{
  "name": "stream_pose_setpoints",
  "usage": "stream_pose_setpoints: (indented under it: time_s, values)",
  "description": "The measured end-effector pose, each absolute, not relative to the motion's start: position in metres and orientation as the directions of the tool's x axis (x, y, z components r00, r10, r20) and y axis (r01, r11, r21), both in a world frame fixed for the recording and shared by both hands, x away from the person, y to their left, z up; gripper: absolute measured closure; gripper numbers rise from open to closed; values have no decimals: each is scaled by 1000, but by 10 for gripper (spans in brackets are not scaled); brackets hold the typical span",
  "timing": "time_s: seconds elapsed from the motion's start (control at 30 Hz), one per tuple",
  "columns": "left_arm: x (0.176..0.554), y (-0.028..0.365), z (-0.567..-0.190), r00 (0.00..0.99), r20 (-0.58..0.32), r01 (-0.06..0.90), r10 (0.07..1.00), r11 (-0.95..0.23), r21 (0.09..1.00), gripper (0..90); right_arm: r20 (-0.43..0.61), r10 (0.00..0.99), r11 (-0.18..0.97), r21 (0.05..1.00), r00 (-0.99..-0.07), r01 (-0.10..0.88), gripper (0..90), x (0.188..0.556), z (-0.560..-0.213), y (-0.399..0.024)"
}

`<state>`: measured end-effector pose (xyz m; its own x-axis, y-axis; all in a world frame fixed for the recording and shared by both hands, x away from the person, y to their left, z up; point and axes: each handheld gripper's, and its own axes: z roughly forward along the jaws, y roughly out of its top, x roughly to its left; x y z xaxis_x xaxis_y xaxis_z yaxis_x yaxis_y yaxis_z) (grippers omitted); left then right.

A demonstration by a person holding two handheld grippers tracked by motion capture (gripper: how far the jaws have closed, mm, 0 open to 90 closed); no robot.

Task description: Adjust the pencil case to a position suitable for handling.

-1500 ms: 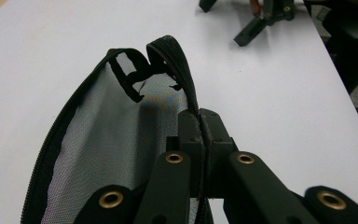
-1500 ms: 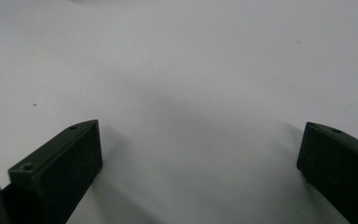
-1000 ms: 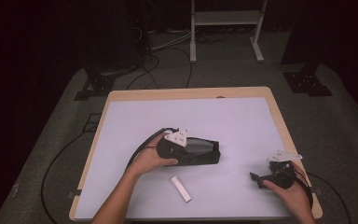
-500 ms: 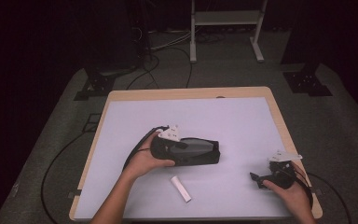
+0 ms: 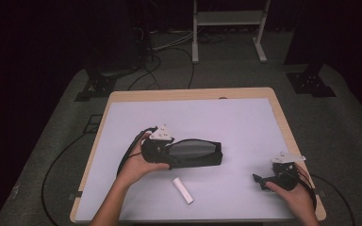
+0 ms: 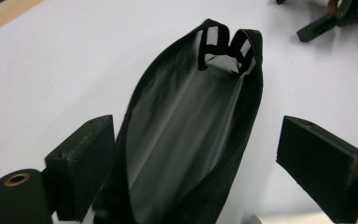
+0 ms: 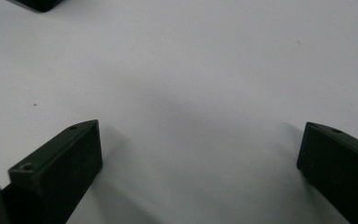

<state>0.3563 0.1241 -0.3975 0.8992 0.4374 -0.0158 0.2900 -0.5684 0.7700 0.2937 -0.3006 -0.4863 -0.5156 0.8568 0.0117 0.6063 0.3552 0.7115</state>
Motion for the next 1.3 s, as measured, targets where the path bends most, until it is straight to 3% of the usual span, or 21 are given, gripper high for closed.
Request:
stream_pose_setpoints:
  time_s: [0.57,1.3]
  values:
    - [331,167,-399,822,-9,348,569,-490,800,85,11,857,355,712,-516,606,0,294,-486,-301]
    - [301,205,-415,738,-10,416,675,-444,794,85,11,857,355,712,-516,605,0,294,-486,-301]
